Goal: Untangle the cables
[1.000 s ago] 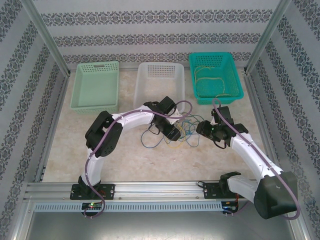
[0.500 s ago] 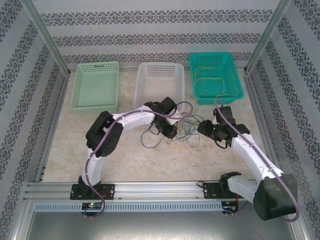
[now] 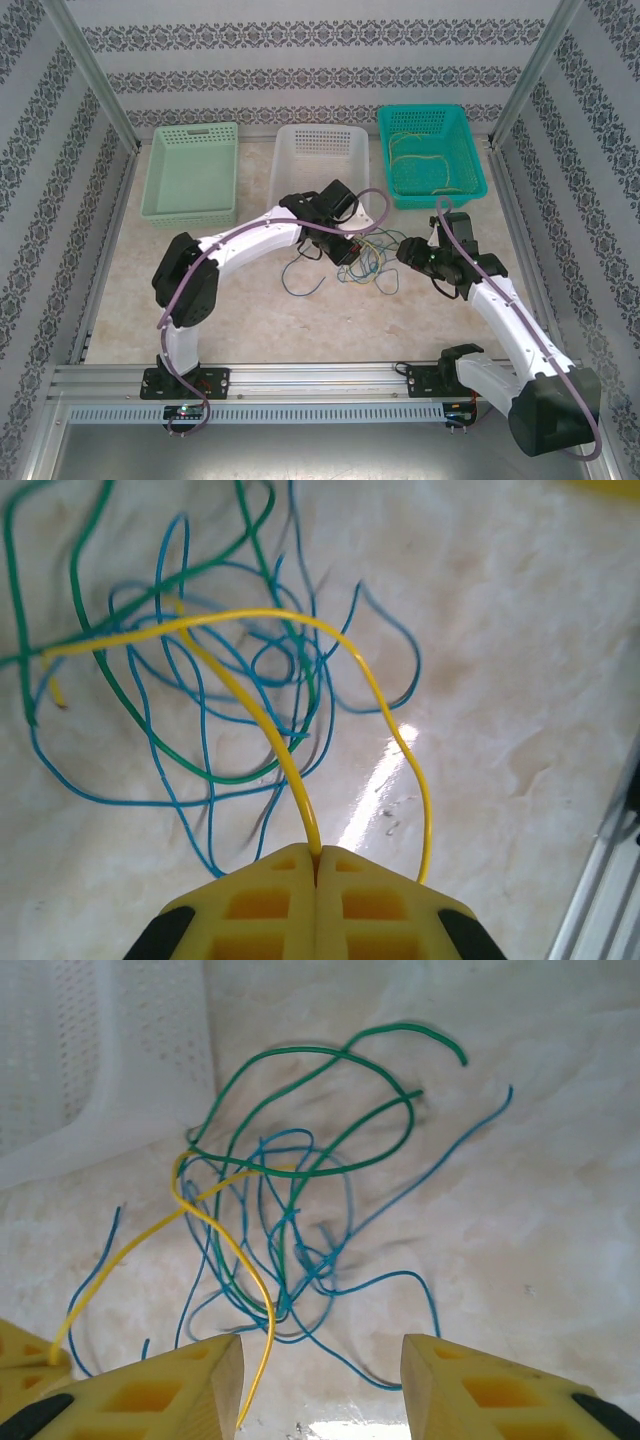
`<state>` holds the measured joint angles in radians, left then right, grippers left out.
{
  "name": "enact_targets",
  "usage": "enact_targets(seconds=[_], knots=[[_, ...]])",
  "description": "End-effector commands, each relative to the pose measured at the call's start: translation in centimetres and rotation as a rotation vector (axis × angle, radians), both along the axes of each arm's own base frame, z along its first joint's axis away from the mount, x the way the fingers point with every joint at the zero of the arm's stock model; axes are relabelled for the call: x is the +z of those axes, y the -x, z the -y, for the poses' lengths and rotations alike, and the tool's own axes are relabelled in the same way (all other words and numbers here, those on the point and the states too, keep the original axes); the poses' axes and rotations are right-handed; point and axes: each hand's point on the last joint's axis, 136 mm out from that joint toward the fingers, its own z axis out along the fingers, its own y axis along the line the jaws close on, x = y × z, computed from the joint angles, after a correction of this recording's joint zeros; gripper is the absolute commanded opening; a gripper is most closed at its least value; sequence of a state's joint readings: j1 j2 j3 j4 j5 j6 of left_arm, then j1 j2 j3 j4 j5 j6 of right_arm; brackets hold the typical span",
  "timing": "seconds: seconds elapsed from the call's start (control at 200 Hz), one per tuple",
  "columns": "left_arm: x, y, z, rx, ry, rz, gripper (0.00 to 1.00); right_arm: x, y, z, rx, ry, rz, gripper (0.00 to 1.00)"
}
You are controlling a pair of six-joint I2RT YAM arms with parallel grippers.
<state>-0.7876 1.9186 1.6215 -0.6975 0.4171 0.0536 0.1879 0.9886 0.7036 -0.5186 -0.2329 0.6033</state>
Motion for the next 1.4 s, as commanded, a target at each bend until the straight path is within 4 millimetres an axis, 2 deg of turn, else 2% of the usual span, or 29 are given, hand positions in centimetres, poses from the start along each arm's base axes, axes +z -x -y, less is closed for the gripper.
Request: enact_targets(seconds=[0.0,0.24,0.415,0.5,0.669,0.754,0.844,0.924,1.024,1.084,1.154,1.254,1.394], knots=[[3.0,0.8,-0.4,-0.034,-0.012,0.063,0.00,1.3,-0.2,-1.3,0.066,-0.015,0.069,0.46],[6.5,0.5,-0.8,-0.021,0.002,0.148,0.00,2.0,-0.8,-2.0,0.037,-0.087,0.099,0.47],[7.6,0.3,-0.9,0.009,0.033,0.199,0.00,1.2,-1.2,-3.2,0.016,-0.186,0.064,0.48],[8.2,0.0,-1.1,0.033,0.030,0.243,0.00,0.8,-1.1,-3.4,0.019,-0.183,0.053,0.53],[9.6,-0.6,-1.3,0.085,0.059,0.334,0.00,2.8,-1.4,-5.1,0.086,-0.179,0.162,0.55],[10.1,-0.9,-1.2,0.112,0.084,0.348,0.00,3.8,-0.7,-7.0,0.181,-0.149,0.249,0.55],[10.3,-1.3,-0.9,0.133,0.093,0.349,0.00,3.9,0.7,-8.4,0.261,-0.078,0.331,0.54],[10.6,-1.7,-0.7,0.150,0.102,0.355,0.00,4.1,1.9,-9.1,0.284,-0.082,0.425,0.51],[10.8,-2.5,-0.8,0.177,0.085,0.372,0.00,4.3,3.1,-8.6,0.271,-0.079,0.513,0.49],[11.2,-3.0,-0.7,0.203,0.086,0.384,0.00,4.3,3.3,-7.6,0.238,-0.041,0.528,0.51],[11.4,-3.4,-0.4,0.222,0.105,0.386,0.00,5.0,3.4,-7.4,0.240,-0.039,0.559,0.52],[11.4,-3.7,0.1,0.239,0.125,0.378,0.00,5.8,3.6,-8.4,0.287,-0.055,0.587,0.52],[11.7,-3.7,0.8,0.242,0.166,0.363,0.00,4.9,3.5,-10.7,0.373,-0.007,0.595,0.51]])
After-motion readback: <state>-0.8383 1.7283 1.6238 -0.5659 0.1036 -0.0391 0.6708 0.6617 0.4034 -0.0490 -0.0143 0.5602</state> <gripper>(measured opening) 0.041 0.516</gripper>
